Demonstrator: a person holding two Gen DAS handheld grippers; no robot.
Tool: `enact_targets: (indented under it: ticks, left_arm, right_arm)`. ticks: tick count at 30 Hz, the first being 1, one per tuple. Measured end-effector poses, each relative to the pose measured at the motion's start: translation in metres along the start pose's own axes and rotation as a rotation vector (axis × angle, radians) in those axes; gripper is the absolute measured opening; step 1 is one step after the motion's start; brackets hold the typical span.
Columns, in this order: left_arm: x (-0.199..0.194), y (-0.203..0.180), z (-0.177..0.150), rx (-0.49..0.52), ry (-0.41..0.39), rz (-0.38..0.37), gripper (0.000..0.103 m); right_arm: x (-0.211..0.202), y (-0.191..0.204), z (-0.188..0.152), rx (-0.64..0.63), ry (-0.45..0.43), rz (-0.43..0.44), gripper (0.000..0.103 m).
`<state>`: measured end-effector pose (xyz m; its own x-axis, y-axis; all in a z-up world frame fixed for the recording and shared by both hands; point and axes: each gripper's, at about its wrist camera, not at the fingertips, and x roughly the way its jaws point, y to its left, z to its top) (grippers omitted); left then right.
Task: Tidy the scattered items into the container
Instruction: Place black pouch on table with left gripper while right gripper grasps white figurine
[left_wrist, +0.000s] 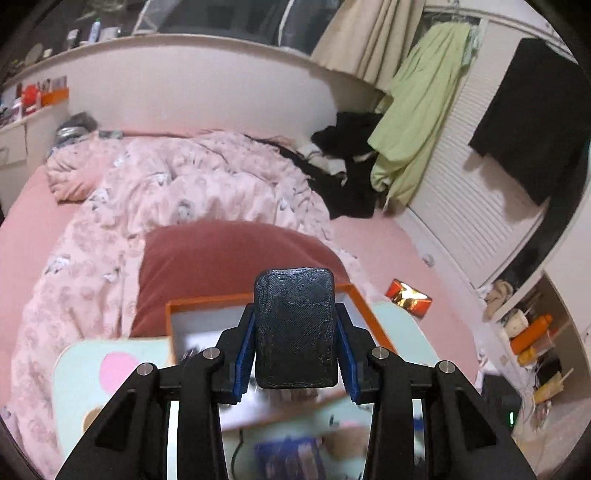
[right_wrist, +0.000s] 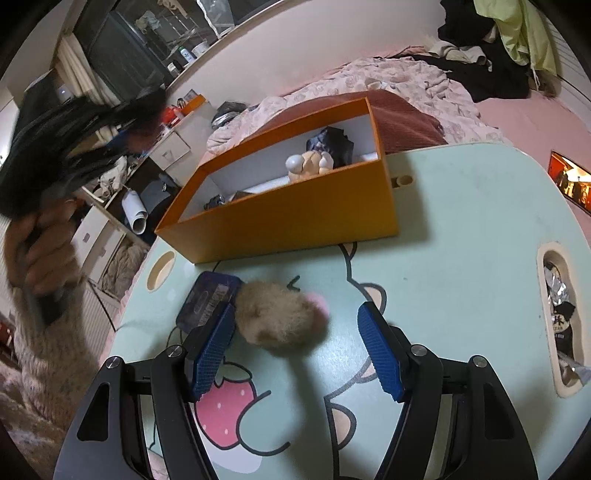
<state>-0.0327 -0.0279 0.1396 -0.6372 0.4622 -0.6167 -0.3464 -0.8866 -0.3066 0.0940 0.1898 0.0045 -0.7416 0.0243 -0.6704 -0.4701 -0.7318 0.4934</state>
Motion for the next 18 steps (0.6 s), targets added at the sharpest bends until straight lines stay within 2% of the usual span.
enact_targets:
  ticks: [3,6,10,14,16,17,18]
  left_arm:
    - [-0.009,0.01,-0.031,-0.022,0.021,0.078,0.038]
    - [0.0,0.025,-0.063,-0.099,0.088,0.077,0.038]
    - [0.018,0.03,-0.099,-0.141,0.16,0.104,0.038]
    - [0.026,0.028,-0.116,-0.119,0.162,0.134,0.038]
    - [0.03,0.031,-0.124,-0.112,0.181,0.152,0.038]
    - [0.03,0.032,-0.127,-0.111,0.188,0.164,0.041]
    - [0.032,0.034,-0.129,-0.113,0.196,0.17,0.052]
  right_arm:
    - [-0.003,0.002,0.007,0.005,-0.025,-0.009,0.07]
    - [-0.007,0.008,0.022,-0.024,-0.061,-0.01,0.07]
    - [-0.008,0.023,0.058,-0.072,-0.112,-0.078,0.07]
    - [0.014,0.035,0.093,-0.058,-0.095,-0.182,0.07]
    - [0.032,0.036,0.105,-0.067,-0.054,-0.252,0.069]
    - [0.04,0.037,0.108,-0.071,-0.033,-0.275,0.069]
    - [0.047,0.035,0.111,-0.073,-0.012,-0.29,0.068]
